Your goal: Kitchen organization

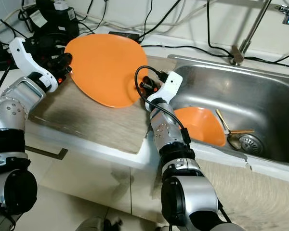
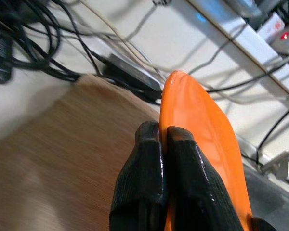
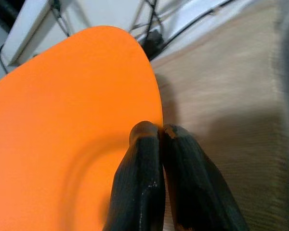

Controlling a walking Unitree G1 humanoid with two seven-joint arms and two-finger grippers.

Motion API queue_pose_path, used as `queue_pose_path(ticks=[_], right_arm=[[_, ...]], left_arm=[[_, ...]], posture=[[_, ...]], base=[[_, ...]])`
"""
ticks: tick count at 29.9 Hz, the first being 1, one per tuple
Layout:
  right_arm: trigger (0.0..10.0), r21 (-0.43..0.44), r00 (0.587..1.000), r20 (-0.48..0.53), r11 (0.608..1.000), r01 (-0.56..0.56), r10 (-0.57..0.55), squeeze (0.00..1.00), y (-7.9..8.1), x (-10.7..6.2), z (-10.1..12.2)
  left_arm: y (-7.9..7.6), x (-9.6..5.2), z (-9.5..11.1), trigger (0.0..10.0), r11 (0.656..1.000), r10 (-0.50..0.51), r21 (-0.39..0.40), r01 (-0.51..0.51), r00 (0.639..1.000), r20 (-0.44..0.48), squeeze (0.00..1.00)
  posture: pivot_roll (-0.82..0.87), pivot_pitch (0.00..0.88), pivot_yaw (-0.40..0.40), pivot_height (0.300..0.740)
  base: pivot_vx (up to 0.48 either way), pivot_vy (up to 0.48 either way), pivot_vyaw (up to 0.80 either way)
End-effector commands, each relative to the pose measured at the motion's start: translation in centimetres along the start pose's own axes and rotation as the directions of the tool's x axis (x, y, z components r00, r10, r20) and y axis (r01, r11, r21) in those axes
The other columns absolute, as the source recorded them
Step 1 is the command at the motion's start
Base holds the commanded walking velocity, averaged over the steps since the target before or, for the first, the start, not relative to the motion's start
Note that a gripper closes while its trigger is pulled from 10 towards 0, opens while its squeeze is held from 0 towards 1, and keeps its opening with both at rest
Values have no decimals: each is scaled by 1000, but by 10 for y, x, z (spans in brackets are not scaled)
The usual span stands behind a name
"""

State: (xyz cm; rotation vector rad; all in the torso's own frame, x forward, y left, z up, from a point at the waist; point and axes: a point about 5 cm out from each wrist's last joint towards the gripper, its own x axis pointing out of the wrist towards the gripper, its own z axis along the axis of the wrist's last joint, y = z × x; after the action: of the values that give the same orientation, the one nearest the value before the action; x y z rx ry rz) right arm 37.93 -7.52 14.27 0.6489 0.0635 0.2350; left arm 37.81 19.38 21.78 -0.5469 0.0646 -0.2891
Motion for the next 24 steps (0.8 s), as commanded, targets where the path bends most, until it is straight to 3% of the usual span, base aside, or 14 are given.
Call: queue_pose_path(ticks=[1, 4, 5, 6, 19, 24], right_arm=[[0, 11, 992, -79, 996, -94, 94, 0, 27, 2, -19], [0, 11, 992, -80, 996, -93, 94, 0, 27, 2, -19], [0, 11, 992, -80, 996, -92, 93, 0, 27, 2, -19], [0, 10, 992, -81, 996, -91, 92, 0, 27, 2, -20], [0, 12, 993, -86, 997, -76, 77, 0, 24, 1, -21], [0, 9, 994, -84, 997, -74, 74, 0, 24, 1, -20]], left_arm=[[-15, 11, -33, 0, 998, -44, 44, 52, 985, -166, 0], [-12, 12, -33, 0, 997, -17, 74, 31, 984, -176, 0], [-11, 12, -34, 9529, 996, -7, 82, 22, 984, -177, 1000], [-9, 12, -34, 10000, 996, 1, 89, 15, 984, -178, 1000], [-2, 15, -39, 10000, 996, 23, 91, -5, 981, -190, 1000], [11, 10, -33, 10000, 985, 56, 169, -25, 982, -182, 1000]], posture=[[58, 22, 9, 740], [59, 23, 11, 740], [59, 23, 11, 740], [59, 24, 12, 740], [55, 27, 17, 740], [59, 29, 16, 740]], base=[[0, 0, 0], [0, 0, 0], [0, 0, 0], [0, 0, 0], [0, 0, 0], [0, 0, 0]])
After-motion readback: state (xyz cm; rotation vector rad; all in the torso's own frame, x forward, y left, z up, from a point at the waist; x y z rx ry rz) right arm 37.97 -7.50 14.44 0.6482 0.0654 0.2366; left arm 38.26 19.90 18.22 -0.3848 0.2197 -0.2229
